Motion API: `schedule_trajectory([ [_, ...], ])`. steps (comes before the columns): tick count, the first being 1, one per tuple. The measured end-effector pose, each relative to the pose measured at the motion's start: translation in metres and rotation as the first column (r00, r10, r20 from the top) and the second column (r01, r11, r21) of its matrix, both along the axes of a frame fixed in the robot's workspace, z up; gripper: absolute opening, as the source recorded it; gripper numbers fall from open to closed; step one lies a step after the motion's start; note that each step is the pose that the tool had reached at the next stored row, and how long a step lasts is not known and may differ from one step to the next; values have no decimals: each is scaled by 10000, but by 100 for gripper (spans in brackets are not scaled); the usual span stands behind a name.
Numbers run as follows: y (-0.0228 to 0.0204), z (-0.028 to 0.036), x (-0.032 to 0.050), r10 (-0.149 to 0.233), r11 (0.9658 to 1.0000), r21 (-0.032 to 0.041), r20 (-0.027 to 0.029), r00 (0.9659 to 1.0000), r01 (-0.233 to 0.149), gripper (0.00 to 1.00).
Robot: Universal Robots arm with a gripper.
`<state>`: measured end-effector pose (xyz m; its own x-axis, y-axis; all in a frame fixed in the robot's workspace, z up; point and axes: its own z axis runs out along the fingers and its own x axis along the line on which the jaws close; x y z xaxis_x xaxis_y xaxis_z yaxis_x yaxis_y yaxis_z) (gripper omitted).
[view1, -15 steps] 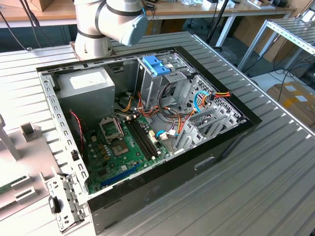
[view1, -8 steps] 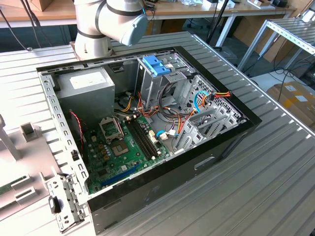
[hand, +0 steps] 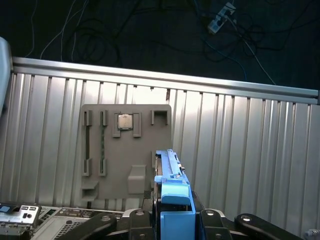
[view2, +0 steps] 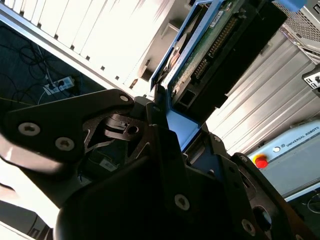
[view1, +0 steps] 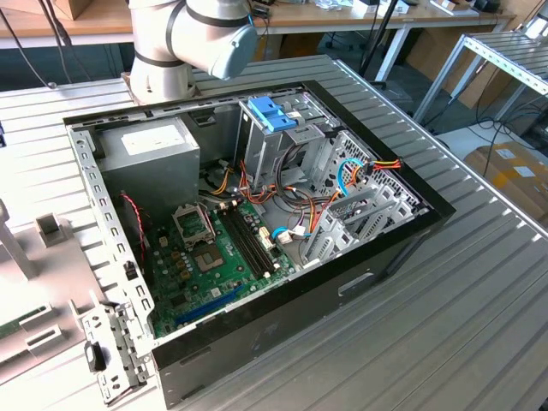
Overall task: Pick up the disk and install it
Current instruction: 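Pick up the disk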
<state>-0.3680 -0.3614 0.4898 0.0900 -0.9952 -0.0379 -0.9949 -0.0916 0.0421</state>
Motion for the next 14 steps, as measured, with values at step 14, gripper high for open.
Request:
schedule_trajectory([
  [14,0,0,119,0,10000,-2,0,10000,0,37],
])
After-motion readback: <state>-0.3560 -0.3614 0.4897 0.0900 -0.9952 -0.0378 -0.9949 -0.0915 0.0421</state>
